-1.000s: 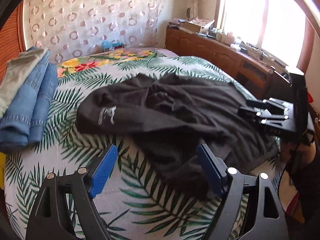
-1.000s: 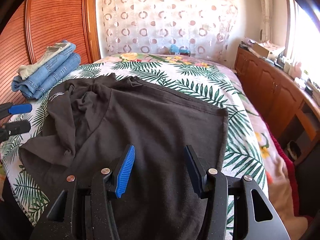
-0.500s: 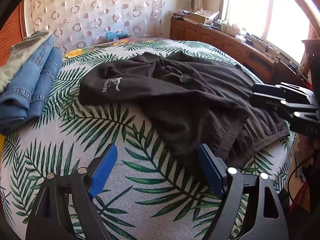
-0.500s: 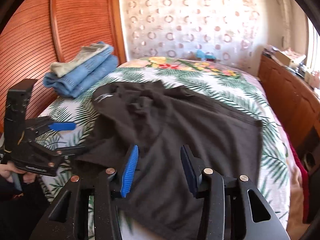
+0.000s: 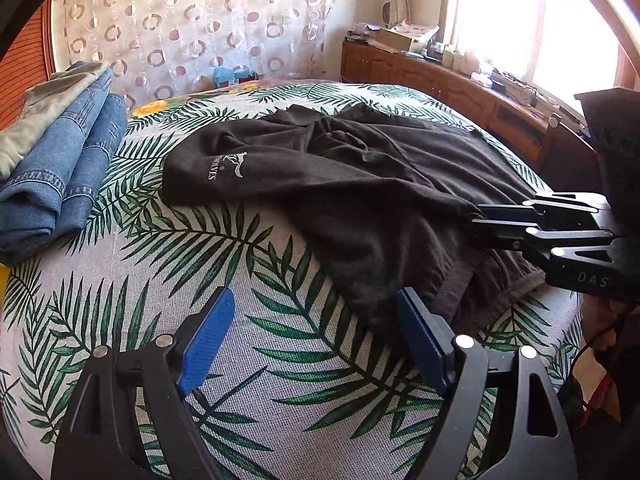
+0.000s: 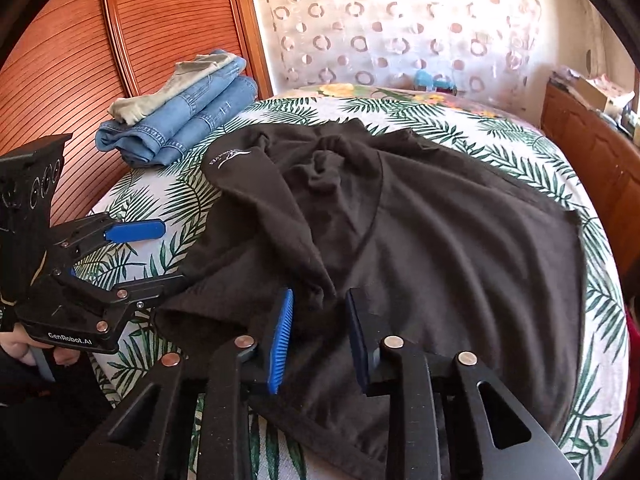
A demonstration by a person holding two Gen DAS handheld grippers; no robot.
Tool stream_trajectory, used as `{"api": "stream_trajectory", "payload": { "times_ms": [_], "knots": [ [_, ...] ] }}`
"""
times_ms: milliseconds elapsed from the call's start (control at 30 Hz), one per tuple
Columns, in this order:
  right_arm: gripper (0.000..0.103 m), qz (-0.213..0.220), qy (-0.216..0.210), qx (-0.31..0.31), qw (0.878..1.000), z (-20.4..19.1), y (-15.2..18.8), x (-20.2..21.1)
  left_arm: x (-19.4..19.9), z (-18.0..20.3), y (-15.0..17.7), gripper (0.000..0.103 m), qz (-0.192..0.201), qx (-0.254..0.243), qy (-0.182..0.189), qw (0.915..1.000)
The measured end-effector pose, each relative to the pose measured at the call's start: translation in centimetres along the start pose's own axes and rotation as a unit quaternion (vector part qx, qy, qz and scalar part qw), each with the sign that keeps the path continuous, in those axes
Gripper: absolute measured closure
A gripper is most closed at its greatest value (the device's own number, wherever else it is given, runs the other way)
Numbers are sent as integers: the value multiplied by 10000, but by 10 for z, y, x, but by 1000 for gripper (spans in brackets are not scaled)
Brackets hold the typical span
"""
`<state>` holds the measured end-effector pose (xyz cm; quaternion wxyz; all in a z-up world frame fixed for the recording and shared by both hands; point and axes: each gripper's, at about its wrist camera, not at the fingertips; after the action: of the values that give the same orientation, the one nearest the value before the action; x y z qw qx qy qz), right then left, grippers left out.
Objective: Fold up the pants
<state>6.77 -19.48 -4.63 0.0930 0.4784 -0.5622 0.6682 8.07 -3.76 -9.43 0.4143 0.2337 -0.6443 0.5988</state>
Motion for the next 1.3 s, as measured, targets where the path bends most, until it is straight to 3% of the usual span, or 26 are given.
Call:
{"api": "stream_trajectory", "payload": {
  "times_ms": [133,200,433,567,700,1033,1300],
  "knots": [
    [96,36,4,86,10000,-5,-2,0,2,-1,0,20,24,45,-3,10000],
    [98,242,-15,104,9997,-6,-1,10,7,-1,-1,20,152,95,74,9998],
    [98,852,261,180,9959,-7,3,51,30,7,-13,20,528,17,129,9985],
    [98,1093,661,204,9916,-2,7,72,33,10,-20,20,565,16,174,9983],
    [98,1250,735,62,9894,8,20,93,29,17,-28,20,547,-65,180,9983],
    [98,1386,970,-240,9853,17,59,130,22,42,-42,20,503,-330,279,9978],
    [98,1250,1044,-437,9857,17,71,132,16,60,-43,20,413,-528,329,9972]
  ]
}}
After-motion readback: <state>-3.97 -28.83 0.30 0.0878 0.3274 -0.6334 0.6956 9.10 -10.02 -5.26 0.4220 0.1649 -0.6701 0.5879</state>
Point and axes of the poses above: each gripper's, at about its wrist camera, not at the fingertips, and x roughly against the way its jaws point, z to its right, y to its underside, and after that the axes turned 8 degrees about -z, right-handed
